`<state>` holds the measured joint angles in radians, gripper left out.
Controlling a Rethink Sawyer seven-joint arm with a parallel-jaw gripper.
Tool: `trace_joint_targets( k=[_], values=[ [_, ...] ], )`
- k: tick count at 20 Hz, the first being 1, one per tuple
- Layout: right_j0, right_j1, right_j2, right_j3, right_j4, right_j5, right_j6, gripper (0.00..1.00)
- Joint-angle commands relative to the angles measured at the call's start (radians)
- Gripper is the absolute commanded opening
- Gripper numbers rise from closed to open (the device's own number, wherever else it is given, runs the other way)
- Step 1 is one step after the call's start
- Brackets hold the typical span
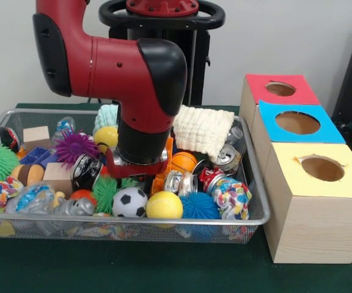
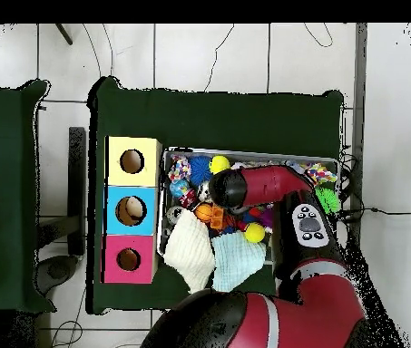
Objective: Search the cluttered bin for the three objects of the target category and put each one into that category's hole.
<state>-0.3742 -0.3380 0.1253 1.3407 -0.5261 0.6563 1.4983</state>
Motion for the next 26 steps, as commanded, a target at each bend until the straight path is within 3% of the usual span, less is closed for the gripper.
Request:
trace_joint_targets(
  k=[1, 11, 18, 26],
  values=[
    [0.001, 0.105, 0.104, 0.017, 0.026, -0.146, 0.091, 1.00],
    [0.057, 0.140, 0.049, -0.075, 0.066, 0.138, 0.028, 1.00],
    [0.071, 0.134, 0.040, -0.105, 0.080, 0.263, 0.011, 1.00],
    [0.114, 0.103, -0.012, -0.136, 0.057, 0.556, -0.032, 1.00]
  ],
)
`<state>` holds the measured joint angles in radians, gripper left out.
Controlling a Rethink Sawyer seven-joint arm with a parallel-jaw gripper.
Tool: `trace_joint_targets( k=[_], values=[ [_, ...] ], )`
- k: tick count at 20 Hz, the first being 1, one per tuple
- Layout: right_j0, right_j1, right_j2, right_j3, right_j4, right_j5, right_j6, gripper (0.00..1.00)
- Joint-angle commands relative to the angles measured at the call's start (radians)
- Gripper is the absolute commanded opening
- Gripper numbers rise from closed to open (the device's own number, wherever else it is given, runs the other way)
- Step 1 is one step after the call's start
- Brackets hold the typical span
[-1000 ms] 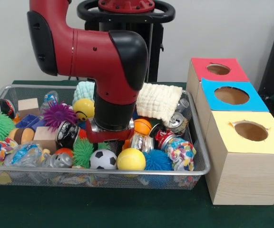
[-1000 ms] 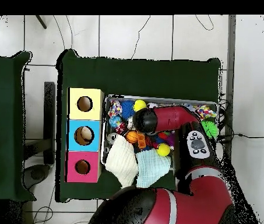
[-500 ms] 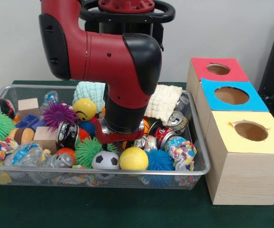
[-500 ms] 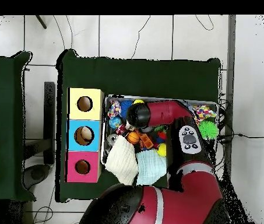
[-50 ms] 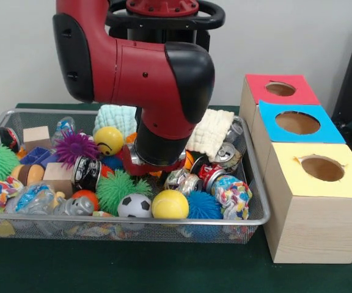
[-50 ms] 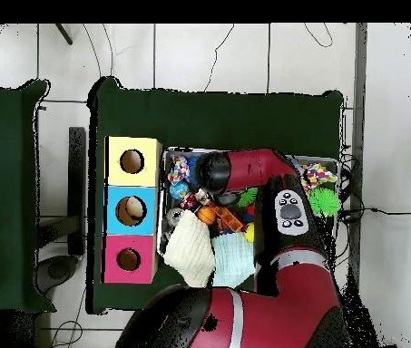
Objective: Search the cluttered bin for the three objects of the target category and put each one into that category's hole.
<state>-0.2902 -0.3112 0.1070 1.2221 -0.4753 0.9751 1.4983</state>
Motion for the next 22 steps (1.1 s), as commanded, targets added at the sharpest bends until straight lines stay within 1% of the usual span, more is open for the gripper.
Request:
trace_joint_targets(
  k=[1, 3, 6, 8, 10, 11, 13, 16, 20, 22],
  values=[
    [0.035, 0.076, 0.001, -0.029, 0.001, 0.279, -0.040, 1.00],
    [0.042, 0.071, -0.011, -0.037, -0.013, 0.344, -0.052, 1.00],
    [0.047, 0.068, -0.018, -0.041, -0.026, 0.385, -0.060, 1.00],
    [0.039, 0.058, -0.011, -0.024, -0.025, 0.357, -0.054, 1.00],
    [0.025, 0.056, 0.008, -0.007, -0.021, 0.279, -0.034, 1.00],
    [0.019, 0.056, 0.017, 0.002, -0.020, 0.214, -0.016, 1.00],
    [0.016, 0.064, 0.024, -0.002, -0.022, 0.184, -0.011, 1.00],
    [0.015, 0.060, 0.021, 0.003, -0.021, 0.189, -0.018, 1.00],
    [0.012, 0.052, 0.018, 0.019, -0.023, 0.165, -0.015, 1.00],
    [0.010, 0.057, 0.024, 0.018, -0.023, 0.122, -0.003, 1.00]
  ],
)
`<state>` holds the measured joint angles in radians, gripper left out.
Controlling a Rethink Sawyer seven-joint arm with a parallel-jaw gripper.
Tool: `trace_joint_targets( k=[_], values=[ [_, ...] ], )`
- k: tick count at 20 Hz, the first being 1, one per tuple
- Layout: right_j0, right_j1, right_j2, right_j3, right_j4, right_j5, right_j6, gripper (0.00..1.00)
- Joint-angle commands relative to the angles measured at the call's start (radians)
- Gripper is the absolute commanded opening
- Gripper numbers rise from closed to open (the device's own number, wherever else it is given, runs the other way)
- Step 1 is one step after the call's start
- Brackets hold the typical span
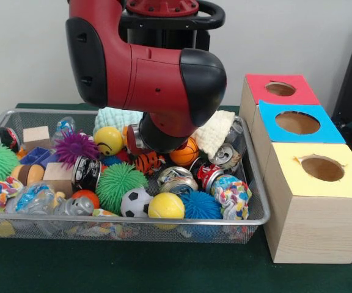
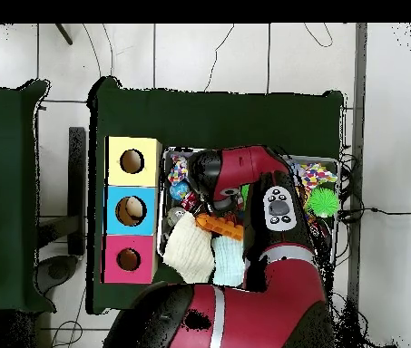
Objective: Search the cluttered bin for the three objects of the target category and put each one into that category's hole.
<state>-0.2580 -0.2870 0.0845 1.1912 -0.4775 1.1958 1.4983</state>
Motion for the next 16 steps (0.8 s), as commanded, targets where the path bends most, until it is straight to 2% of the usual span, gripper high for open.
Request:
trace_joint_targets(
  k=[1, 2, 4, 9, 16],
  values=[
    [-0.043, 0.040, 0.075, 0.066, -0.016, -0.238, 0.023, 1.00],
    [-0.045, 0.050, 0.080, 0.063, -0.017, -0.265, 0.026, 1.00],
    [-0.043, 0.063, 0.080, 0.054, -0.014, -0.257, 0.018, 1.00],
    [-0.020, 0.086, 0.052, 0.019, 0.010, -0.146, 0.012, 1.00],
    [-0.001, 0.129, 0.034, -0.038, 0.030, -0.039, 0.034, 1.00]
  ],
)
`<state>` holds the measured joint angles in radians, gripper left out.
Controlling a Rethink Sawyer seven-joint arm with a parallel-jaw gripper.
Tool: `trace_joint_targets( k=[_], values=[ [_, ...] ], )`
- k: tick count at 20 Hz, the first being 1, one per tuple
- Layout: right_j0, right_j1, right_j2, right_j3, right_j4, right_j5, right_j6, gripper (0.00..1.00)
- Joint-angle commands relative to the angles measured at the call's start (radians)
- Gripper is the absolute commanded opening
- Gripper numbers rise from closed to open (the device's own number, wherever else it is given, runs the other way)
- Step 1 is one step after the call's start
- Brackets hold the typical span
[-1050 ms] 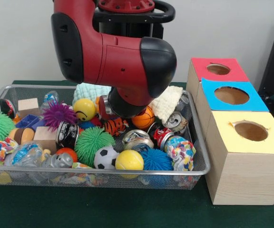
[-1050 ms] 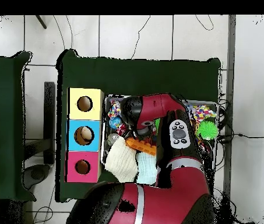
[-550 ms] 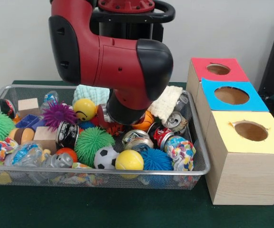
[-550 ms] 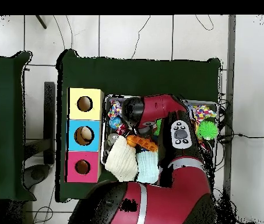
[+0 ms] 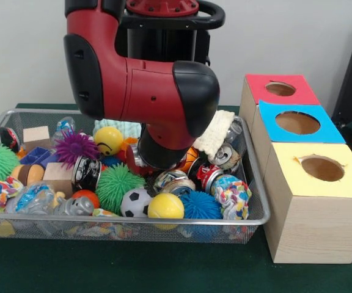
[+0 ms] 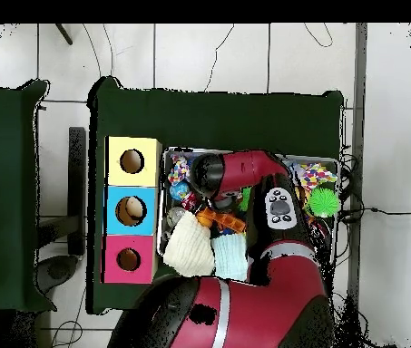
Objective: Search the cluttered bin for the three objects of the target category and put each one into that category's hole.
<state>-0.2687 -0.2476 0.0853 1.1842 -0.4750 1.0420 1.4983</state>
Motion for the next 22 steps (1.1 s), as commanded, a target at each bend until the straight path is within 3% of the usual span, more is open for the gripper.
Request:
trace_joint_targets(
  k=[1, 6, 15, 18, 22],
  values=[
    [0.017, 0.100, 0.027, -0.044, 0.030, 0.143, 0.045, 1.00],
    [0.029, 0.108, 0.011, -0.070, 0.036, 0.258, 0.042, 1.00],
    [0.007, 0.036, 0.018, -0.005, 0.063, 0.297, 0.043, 1.00],
    [0.004, 0.035, 0.014, 0.009, 0.059, 0.258, 0.054, 1.00],
    [-0.004, 0.032, 0.021, 0.046, 0.056, 0.136, 0.075, 1.00]
  ],
)
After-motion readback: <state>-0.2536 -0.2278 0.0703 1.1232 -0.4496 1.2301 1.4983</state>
